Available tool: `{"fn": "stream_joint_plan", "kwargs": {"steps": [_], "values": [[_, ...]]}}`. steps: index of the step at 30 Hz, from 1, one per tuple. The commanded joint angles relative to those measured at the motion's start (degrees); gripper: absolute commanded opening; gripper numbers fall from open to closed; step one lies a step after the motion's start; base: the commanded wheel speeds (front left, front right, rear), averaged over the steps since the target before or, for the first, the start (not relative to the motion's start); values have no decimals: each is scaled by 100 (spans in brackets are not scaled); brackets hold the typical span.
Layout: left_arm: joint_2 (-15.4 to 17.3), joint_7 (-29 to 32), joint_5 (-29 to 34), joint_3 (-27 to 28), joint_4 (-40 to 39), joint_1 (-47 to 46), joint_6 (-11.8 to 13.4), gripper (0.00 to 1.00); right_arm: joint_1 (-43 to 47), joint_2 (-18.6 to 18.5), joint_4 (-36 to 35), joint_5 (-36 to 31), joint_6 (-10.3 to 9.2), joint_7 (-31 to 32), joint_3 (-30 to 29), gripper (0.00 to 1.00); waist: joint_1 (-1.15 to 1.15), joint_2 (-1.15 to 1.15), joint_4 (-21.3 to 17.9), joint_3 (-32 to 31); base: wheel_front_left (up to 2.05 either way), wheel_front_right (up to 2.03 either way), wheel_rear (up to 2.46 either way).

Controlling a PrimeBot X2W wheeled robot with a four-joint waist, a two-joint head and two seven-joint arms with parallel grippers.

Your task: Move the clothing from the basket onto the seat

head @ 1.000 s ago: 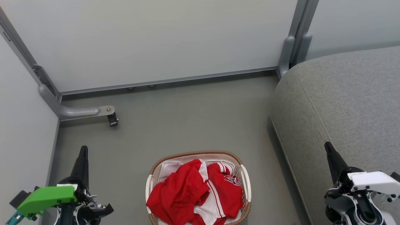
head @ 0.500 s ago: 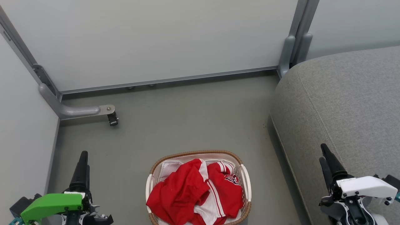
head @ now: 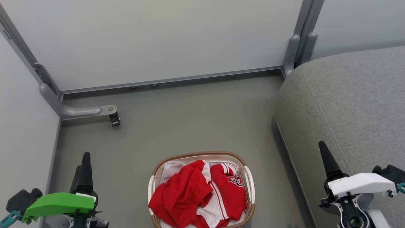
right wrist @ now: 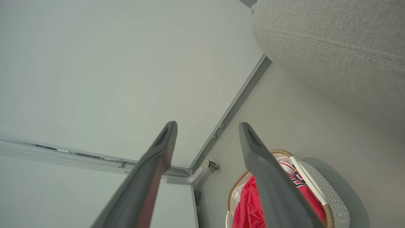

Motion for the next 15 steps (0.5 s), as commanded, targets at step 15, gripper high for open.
{"fn": "stream_joint_plan", "kwargs": {"steps": [15], "values": [[287, -363, 1670, -268, -31, -127, -17, 100, -310, -64, -34, -1714, 1, -368, 259, 100, 0, 0, 9, 44, 0, 0, 0]]}}
